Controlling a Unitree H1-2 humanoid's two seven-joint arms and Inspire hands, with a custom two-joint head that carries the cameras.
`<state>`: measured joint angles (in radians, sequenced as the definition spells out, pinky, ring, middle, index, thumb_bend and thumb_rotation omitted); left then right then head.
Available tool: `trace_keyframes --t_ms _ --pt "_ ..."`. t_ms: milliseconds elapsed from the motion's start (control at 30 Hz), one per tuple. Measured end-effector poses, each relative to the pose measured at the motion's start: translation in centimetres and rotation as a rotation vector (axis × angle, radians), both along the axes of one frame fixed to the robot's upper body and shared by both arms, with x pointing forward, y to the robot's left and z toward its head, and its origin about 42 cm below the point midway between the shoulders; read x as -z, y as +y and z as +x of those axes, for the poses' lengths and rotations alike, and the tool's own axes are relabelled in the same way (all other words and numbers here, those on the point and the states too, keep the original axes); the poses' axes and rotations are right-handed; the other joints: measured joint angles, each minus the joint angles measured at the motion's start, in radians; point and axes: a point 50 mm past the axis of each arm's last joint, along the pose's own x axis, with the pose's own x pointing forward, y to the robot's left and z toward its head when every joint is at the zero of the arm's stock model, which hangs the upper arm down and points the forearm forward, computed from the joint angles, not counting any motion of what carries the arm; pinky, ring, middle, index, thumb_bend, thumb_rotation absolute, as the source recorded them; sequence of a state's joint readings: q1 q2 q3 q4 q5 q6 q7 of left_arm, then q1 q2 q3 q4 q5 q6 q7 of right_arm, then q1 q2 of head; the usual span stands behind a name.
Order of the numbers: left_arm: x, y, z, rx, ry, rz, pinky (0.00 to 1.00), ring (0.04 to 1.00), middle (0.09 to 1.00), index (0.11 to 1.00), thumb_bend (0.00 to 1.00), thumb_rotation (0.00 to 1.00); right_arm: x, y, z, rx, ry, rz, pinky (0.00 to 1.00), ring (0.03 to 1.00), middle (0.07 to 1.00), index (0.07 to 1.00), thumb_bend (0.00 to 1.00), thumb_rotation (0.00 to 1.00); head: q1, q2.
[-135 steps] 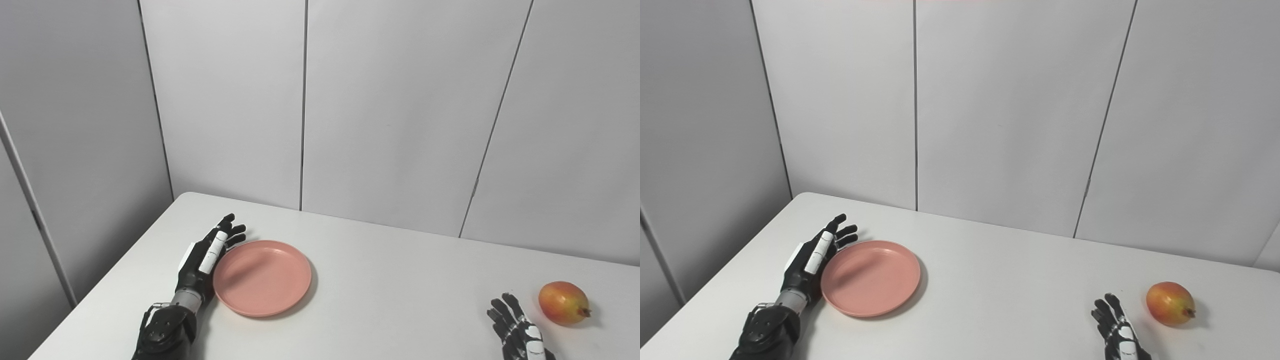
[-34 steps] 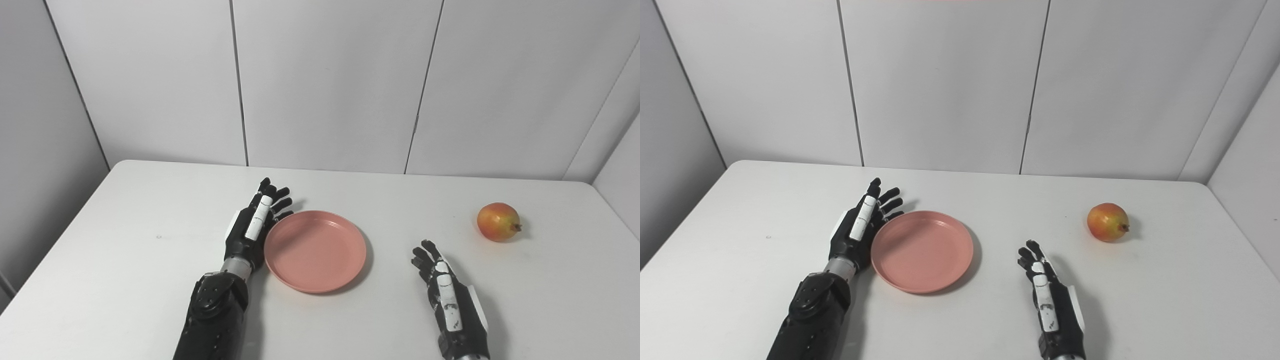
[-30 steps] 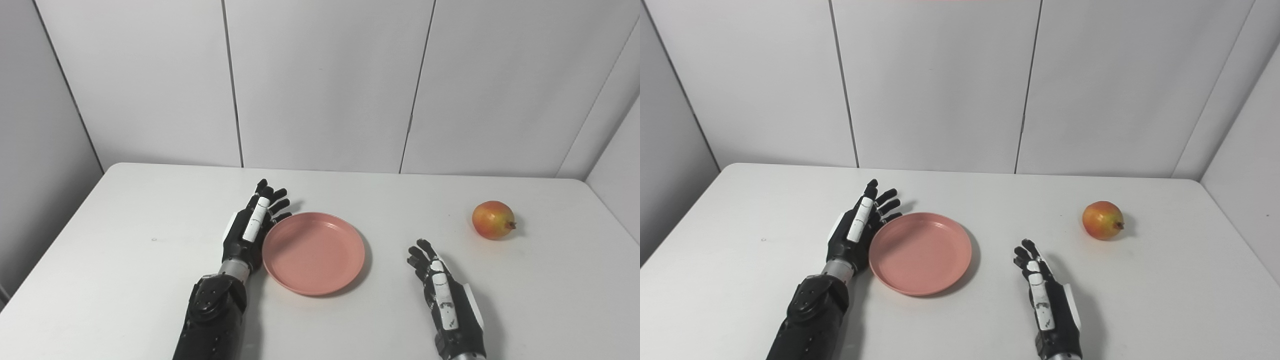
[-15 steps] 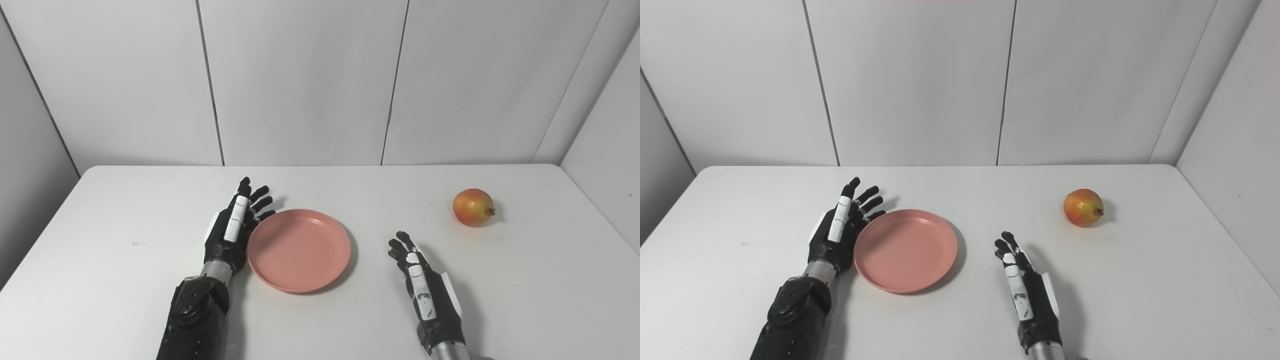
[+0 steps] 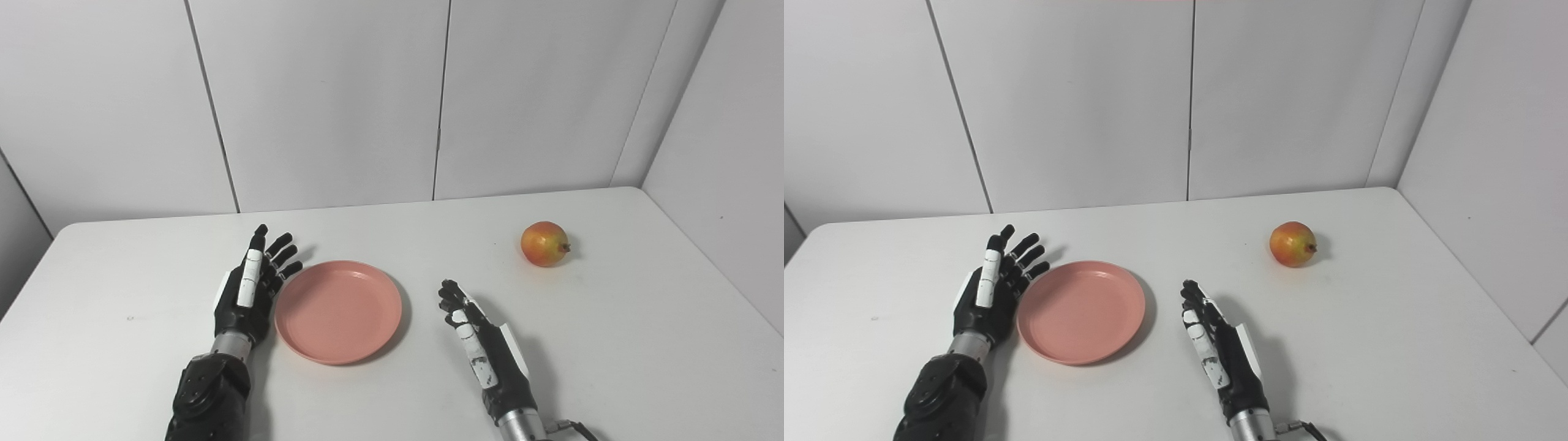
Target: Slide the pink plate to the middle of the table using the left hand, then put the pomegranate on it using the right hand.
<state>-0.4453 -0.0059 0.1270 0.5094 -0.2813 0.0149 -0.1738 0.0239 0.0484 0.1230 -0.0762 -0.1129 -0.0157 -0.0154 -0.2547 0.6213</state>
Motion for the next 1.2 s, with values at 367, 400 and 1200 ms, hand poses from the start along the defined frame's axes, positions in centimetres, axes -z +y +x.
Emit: trace_keyframes --t_ms 367,400,1200 --pt "0.0 -0.3 0.1 0.004 0.001 -0.005 0.79 0.871 0.863 1.0 0.9 0.76 -0.2 -0.3 0.2 0.008 -0.064 -0.095 0.86 0.896 0.914 0.887 0.74 1.0 0.002 -0.015" --pt "0.0 -0.4 0.1 0.005 0.001 -0.006 0.79 0.871 0.863 1.0 0.9 0.76 -0.3 -0.3 0.2 0.019 -0.08 -0.116 0.86 0.893 0.913 0.886 0.74 1.0 0.002 -0.017" --pt "0.0 -1.6 0.0 0.034 -0.001 -0.006 0.81 0.868 0.867 1.0 0.89 0.78 -7.2 -4.5 3.7 0.211 -0.451 -0.603 0.78 0.846 0.871 0.88 0.76 1.0 -0.014 -0.046"
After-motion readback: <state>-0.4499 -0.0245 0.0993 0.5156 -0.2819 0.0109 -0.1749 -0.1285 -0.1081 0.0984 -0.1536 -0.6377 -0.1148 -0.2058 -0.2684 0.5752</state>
